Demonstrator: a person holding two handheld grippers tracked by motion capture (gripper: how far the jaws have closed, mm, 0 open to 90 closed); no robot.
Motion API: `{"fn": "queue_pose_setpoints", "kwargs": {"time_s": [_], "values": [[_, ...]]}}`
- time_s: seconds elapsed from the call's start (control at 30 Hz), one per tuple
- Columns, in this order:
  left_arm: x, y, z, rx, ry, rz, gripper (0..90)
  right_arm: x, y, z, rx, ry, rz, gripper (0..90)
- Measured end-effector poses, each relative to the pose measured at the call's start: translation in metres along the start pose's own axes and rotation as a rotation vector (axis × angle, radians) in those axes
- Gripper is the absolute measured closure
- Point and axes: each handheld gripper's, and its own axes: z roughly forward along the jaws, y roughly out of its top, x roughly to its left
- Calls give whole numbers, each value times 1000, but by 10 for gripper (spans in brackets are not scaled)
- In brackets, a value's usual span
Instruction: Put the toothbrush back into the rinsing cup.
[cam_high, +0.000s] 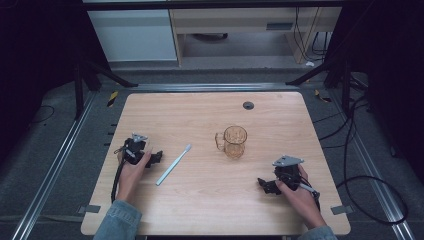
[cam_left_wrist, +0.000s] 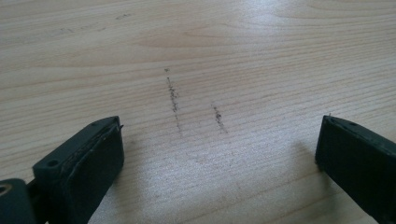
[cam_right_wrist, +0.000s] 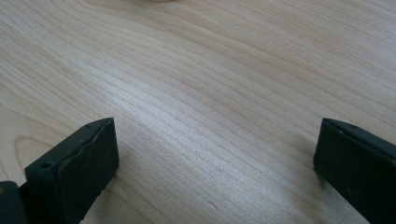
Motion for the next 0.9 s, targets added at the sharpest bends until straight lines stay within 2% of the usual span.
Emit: {"fn": "queue_pose_setpoints", "kwargs": {"time_s": [0.07,0.13,0.2,0.27,0.4,0.67,0.9], "values": [[-1,2,-4,-14,-3,-2,52,0,0,0,0,0,0,4],[-2,3,-7,-26,-5,1,52,0,0,0,0,0,0,4],[-5,6,-16,-34,-4,13,52,0,0,0,0,0,-1,4],[-6,8,-23,-44,-11,9,52,0,0,0,0,-1,-1,4],[-9,12,-35,-48,-23,21,61,0,0,0,0,-1,-1,4],[-15,19,-54,-22,-32,55,86,0,0,0,0,-1,-1,4],[-28,28,-72,35,-59,125,100,0,0,0,0,-1,0,4]]}}
